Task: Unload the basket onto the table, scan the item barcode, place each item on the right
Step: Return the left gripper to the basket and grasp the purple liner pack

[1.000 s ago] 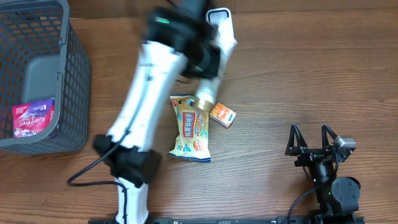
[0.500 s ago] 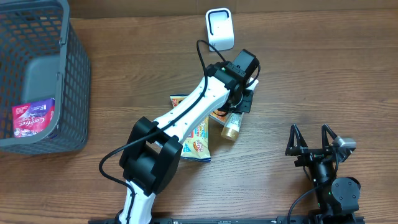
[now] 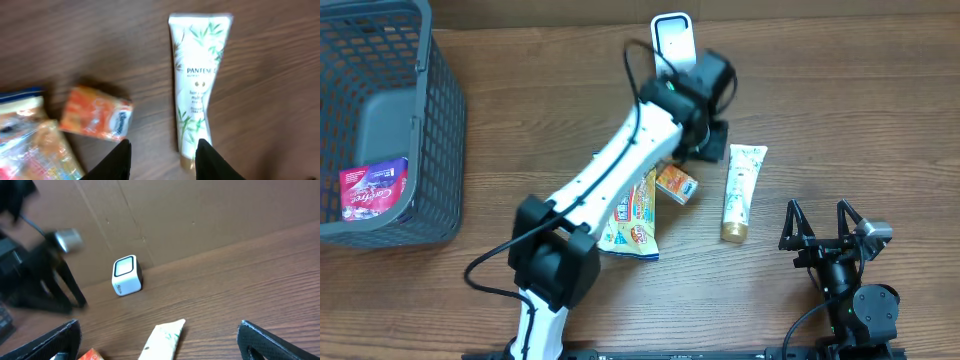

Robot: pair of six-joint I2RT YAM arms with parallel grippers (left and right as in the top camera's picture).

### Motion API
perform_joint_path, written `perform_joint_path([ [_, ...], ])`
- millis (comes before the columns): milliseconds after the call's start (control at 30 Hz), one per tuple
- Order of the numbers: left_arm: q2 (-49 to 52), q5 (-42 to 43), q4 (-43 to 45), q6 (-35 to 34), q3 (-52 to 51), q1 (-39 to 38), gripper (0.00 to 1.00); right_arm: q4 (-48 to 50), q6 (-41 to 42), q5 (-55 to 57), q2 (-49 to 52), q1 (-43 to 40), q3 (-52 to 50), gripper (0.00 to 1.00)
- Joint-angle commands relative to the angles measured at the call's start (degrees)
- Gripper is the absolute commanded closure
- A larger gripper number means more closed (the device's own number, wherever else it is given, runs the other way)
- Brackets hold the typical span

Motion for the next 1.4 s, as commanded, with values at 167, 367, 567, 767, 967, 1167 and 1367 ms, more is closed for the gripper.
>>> perform_joint_path([
  [167, -3.43, -1.97, -19.93, 5.70, 32.13, 14.05, 0.62, 0.46, -0.24, 0.74, -0.46, -0.20, -0.61, 0.00],
  [367, -6.71, -5.81, -31.12, 8.26, 47.04, 29.66, 0.53, 0.46, -0.24, 0.76, -0.46, -0.20, -0.61, 0.00],
  [567, -12.76, -8.31, -31.12, 6.69, 46.95, 48.30, 0.34, 0.46, -0.24, 0.74, -0.46, -0.20, -0.61, 0.00],
  [767, -12.04, -10.34, -31.12, 1.44, 42.82, 65.57, 0.22, 0.46, -0.24, 0.74, -0.46, -0.20, -0.61, 0.00],
  [967, -10.45, -15.13, -28.52, -4.02, 28.41, 71.01, 0.17, 0.46, -0.24, 0.74, -0.46, -0.20, -0.61, 0.00],
  [1167, -6.16, -19.74, -19.74, -4.15, 17.00, 70.88, 0.16, 0.46, -0.24, 0.74, -0.46, -0.20, -0.61, 0.00],
  [1367, -0.22, -23.15, -13.62, -4.52, 13.22, 70.90, 0.09, 0.46, -0.22, 0.74, -0.46, -0.20, -0.61, 0.00],
])
